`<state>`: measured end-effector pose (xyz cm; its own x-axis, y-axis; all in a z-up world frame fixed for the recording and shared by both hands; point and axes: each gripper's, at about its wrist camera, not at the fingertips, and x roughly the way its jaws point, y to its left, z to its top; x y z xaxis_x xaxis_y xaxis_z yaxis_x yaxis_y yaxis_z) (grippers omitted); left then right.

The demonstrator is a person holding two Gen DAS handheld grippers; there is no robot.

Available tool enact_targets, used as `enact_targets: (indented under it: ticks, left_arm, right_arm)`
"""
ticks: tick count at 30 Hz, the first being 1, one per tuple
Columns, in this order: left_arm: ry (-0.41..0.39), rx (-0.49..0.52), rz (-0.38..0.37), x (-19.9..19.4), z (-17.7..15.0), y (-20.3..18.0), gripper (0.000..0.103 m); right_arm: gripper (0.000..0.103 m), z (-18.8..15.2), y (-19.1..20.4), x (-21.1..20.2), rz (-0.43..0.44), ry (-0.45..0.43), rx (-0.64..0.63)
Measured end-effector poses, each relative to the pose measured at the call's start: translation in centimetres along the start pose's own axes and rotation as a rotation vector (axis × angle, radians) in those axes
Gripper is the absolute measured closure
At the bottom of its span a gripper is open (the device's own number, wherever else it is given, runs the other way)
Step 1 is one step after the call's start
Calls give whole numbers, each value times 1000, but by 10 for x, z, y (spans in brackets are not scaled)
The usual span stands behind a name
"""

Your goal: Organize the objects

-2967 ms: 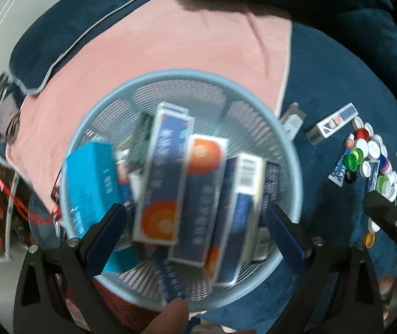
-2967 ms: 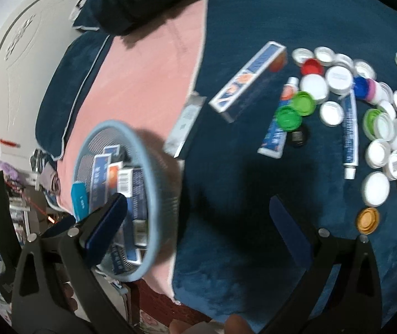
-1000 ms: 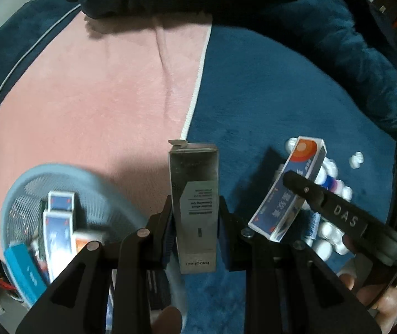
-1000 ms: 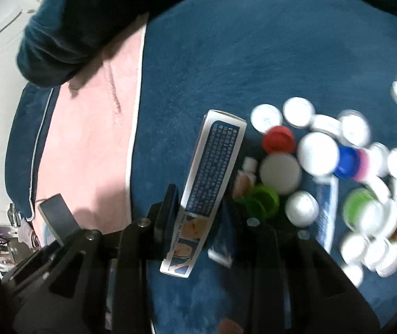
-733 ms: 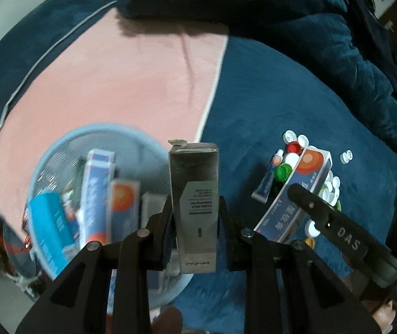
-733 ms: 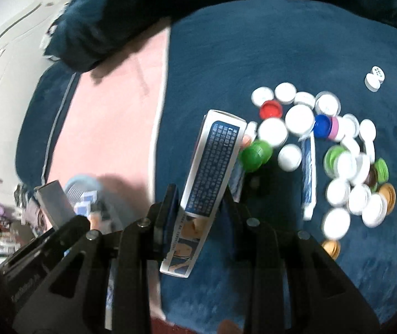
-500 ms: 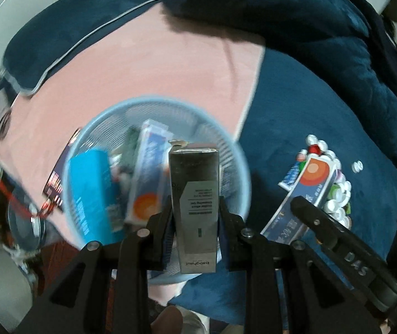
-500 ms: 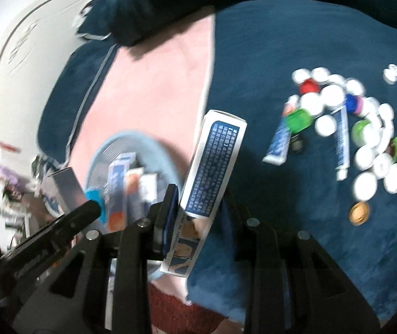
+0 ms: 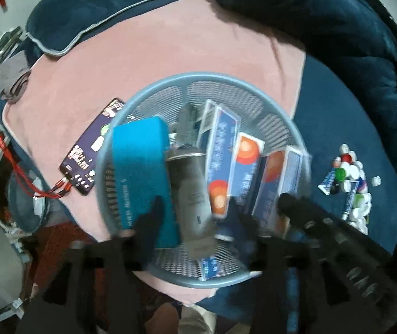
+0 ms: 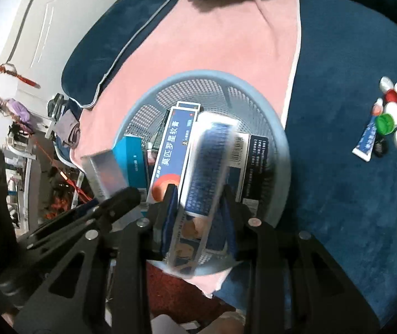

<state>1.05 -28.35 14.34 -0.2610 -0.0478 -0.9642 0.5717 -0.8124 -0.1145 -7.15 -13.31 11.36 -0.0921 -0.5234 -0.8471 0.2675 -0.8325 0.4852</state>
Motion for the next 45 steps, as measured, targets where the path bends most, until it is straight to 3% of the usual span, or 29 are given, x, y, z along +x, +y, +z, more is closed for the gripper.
enact_targets:
  ticks: [2,3,5,10,23,45]
  left_arm:
    - [-14,-11,-24,-5,-2,7,27]
    - [-19,-17,-40,-7,-2,11,18]
    - [-31,-29,-57,-11,-3,17,5]
    - [-33,9,26,-12,-5,12,2]
    - [-54,98,141,-16,-11,-10,1]
    - [-52,158,133,-18,-18,-50,1]
  right_arm:
    - [38,-2,-5,-7,-5,-23,21]
    - [31,-2,-7,-11,-16,-33,20]
    - [1,-2,-9,-21,-56,-58,7]
    - [0,-7,-11,-32,-161,-68,-58]
    - [0,-11,-20,-39,-176,-60,-58]
    - [0,-19,-51,-60,-210,-67,-22]
